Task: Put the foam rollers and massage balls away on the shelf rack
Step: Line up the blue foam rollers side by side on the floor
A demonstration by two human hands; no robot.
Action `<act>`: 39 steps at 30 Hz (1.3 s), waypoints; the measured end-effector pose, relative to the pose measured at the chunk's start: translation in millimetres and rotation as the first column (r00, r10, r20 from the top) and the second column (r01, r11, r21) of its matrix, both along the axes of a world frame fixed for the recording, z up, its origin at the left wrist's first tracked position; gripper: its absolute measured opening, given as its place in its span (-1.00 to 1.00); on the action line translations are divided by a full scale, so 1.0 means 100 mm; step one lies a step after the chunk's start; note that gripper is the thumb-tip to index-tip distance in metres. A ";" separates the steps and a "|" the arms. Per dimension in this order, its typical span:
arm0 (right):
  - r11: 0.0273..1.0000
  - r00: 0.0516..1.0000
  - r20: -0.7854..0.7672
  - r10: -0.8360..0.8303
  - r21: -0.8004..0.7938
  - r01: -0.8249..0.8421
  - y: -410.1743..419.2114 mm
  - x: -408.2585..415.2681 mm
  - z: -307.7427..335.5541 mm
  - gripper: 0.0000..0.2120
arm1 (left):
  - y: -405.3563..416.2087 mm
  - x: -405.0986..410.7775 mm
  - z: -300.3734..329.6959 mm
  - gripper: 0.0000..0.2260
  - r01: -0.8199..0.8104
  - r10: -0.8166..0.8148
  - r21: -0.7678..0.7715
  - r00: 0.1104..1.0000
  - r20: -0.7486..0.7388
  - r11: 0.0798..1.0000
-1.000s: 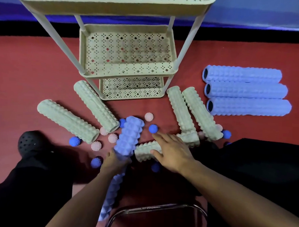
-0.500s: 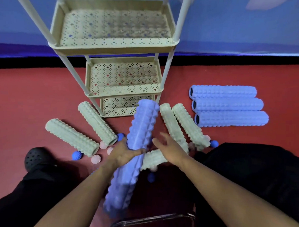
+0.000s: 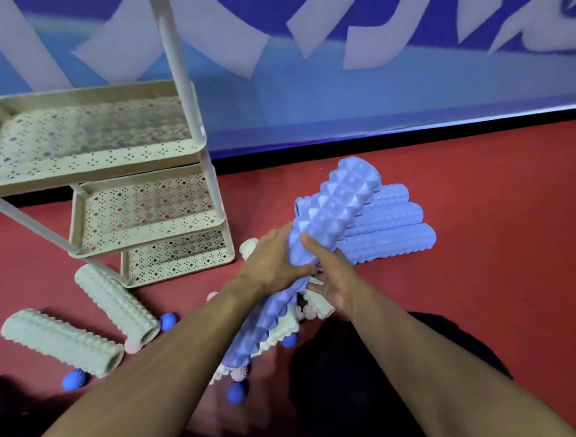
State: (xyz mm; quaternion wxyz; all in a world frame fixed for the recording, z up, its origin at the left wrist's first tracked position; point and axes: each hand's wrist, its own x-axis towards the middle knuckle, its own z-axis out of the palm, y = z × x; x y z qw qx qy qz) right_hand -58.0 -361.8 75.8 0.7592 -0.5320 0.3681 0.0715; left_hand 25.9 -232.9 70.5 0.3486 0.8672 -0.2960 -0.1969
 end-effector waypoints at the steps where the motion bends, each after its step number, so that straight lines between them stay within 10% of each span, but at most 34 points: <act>1: 0.999 0.999 -0.019 -0.039 0.004 0.039 -0.13 0.07 -0.02 -0.56 | -0.13 0.05 -0.06 -0.30 0.008 -0.008 -0.009 1.000 -0.009 1.000; 10: 0.973 0.955 -0.189 -0.228 -0.067 0.219 -1.35 0.87 -0.95 -0.06 | -0.81 0.57 -0.51 -0.33 0.119 -0.120 0.045 0.993 0.016 0.992; 15: 0.899 0.868 -0.246 -0.432 -0.050 0.434 -2.05 1.13 -1.07 -0.50 | -0.70 0.77 -1.03 -0.38 -0.001 0.006 0.115 0.999 -0.043 0.993; 39: 0.912 0.791 -0.461 -0.403 -0.127 0.390 -3.01 2.00 -2.17 -0.34 | -0.64 0.86 -1.90 -0.34 -0.209 0.253 0.166 0.915 -0.315 0.964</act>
